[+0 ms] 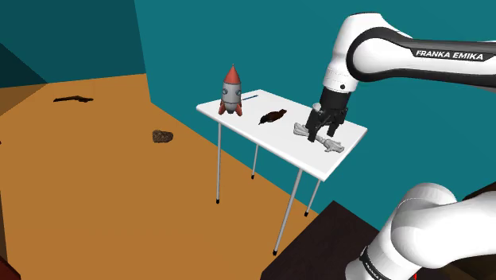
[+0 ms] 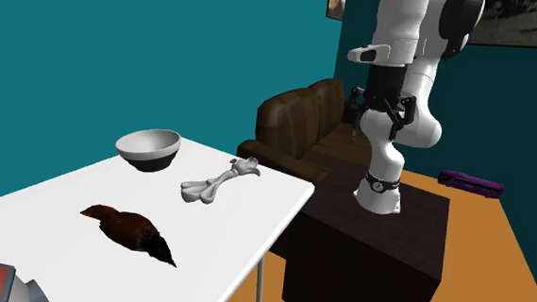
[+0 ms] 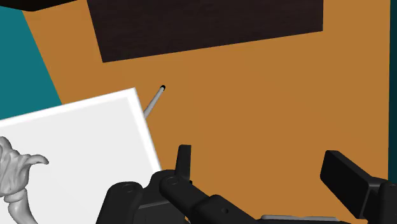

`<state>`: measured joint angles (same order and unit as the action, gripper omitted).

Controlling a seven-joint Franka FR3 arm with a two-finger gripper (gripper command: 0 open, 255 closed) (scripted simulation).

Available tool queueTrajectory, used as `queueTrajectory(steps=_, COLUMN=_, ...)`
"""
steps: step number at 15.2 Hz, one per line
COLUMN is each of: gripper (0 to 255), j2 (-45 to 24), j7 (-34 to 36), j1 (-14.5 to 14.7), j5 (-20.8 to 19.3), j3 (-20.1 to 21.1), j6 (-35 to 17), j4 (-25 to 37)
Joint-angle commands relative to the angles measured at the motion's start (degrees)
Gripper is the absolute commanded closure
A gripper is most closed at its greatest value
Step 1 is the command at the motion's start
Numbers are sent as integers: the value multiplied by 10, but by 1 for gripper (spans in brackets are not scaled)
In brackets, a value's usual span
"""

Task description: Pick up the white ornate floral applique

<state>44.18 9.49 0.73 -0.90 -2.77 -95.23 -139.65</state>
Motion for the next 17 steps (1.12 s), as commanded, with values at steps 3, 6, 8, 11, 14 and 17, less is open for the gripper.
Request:
queueTrajectory(steps=3, gripper=0, j2=-22, j7=-30, j1=-8, j5=-15, j3=-25, j6=-16, j4=2)
queueTrajectory(steps=6, gripper=0, j2=-60, j7=-74, j1=-17, j5=-34, j3=-61, j6=-42, j4=10)
queueTrajectory(steps=8, gripper=0, j2=-89, j7=-103, j1=-23, j5=-44, j3=-85, j6=-58, j4=20)
queueTrajectory(steps=11, gripper=0, j2=-137, j7=-147, j1=-29, j5=-55, j3=-120, j6=-83, j4=40)
queueTrajectory(steps=14, gripper=0, j2=-191, j7=-192, j1=-33, j5=-59, j3=-154, j6=-106, j4=67)
queueTrajectory(steps=17, gripper=0, j2=-249, j7=-239, j1=-35, j5=-54, j3=-187, j6=-126, j4=100)
